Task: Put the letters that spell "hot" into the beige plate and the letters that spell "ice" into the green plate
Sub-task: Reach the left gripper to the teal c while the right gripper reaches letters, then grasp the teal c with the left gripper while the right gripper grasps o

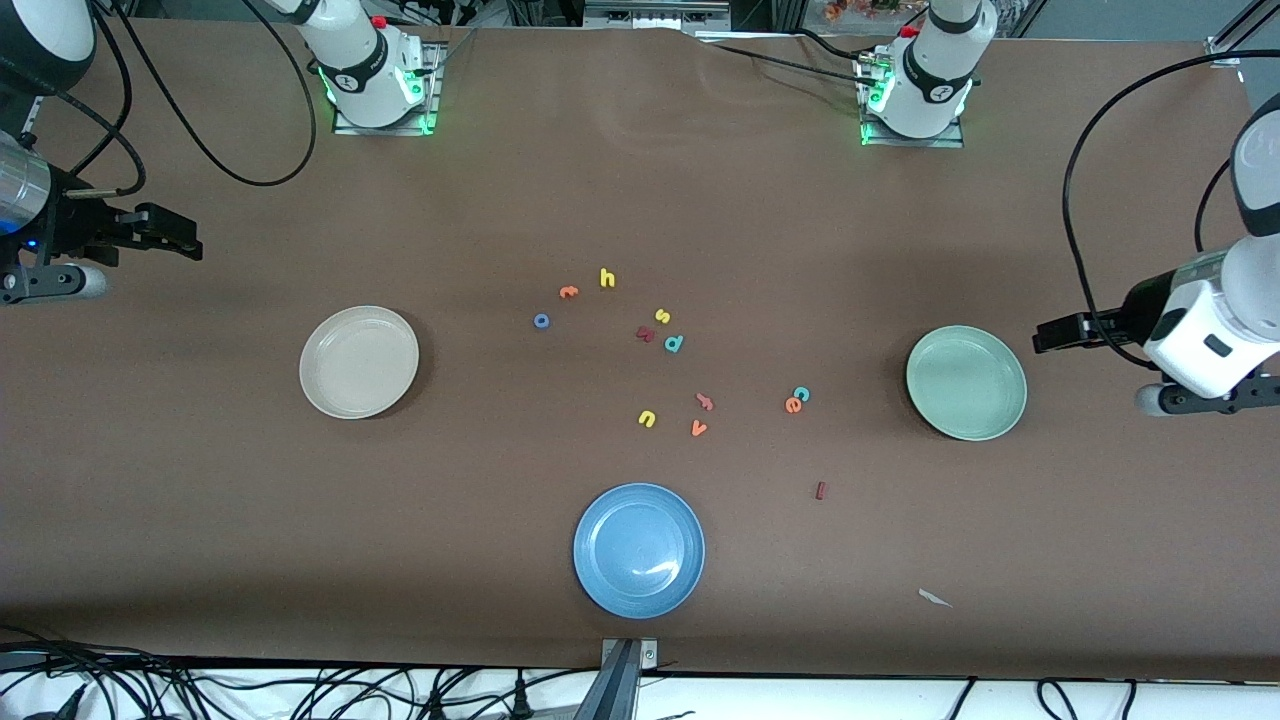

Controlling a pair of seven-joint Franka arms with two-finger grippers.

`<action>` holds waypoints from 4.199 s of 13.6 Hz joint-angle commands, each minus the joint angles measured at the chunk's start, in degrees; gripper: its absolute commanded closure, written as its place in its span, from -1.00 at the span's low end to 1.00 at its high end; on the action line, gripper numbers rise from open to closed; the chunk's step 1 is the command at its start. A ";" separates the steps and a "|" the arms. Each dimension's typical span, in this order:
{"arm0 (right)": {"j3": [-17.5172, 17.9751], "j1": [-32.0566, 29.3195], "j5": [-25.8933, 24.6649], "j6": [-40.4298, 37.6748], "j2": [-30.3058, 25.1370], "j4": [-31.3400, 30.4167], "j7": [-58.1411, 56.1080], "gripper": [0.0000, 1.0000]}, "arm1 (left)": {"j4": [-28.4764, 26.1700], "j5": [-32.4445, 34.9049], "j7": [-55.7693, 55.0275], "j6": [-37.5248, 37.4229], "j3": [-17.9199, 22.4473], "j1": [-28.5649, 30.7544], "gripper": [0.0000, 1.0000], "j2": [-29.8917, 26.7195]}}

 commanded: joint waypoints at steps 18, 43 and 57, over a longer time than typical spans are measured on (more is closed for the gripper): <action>1.15 4.84 -0.44 0.00 4.02 1.82 -0.08 -1.00 | -23.72 -5.55 -12.72 28.58 -0.25 -13.09 -1.00 3.46; 21.19 6.07 5.89 32.24 13.68 -12.93 33.31 -1.00 | -23.11 -5.11 -12.81 46.28 -0.16 -19.33 -0.56 19.73; 26.12 9.06 -7.56 48.08 20.28 -22.35 51.07 -1.00 | -23.03 -4.50 -16.41 45.92 0.19 -20.48 -0.04 19.03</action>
